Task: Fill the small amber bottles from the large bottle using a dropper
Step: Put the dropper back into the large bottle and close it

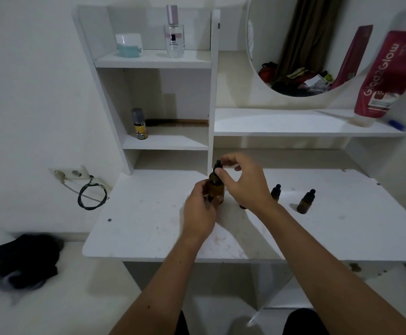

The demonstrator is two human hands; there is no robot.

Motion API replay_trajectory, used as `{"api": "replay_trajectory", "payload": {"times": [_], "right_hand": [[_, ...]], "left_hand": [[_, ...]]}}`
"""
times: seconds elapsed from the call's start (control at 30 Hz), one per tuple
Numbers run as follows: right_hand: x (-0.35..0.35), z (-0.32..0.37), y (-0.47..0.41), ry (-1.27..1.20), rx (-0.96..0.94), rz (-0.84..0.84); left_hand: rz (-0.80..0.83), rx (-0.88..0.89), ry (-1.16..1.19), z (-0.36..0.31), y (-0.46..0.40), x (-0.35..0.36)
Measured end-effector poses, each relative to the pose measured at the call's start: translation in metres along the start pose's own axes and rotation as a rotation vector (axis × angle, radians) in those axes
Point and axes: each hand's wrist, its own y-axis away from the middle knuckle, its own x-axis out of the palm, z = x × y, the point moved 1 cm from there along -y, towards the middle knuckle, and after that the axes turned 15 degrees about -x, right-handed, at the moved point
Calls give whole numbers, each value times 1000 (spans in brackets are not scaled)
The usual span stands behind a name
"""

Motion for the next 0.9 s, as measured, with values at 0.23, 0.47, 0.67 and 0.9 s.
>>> {"api": "replay_trajectory", "payload": {"times": [0.23,0.47,0.67,0.9], "right_hand": [[2,1,-7,-33,51,37],[-8,-3,-4,-39,3,95],[-9,-9,-9,-14,56,108],[-12,-6,-9,-58,19,109]], "left_hand": [[6,-7,-12,1,-1,2],[0,-8,-16,1,-2,3],[-15,20,-38,0,0,3],[-15,28,-28,1,0,2]]}}
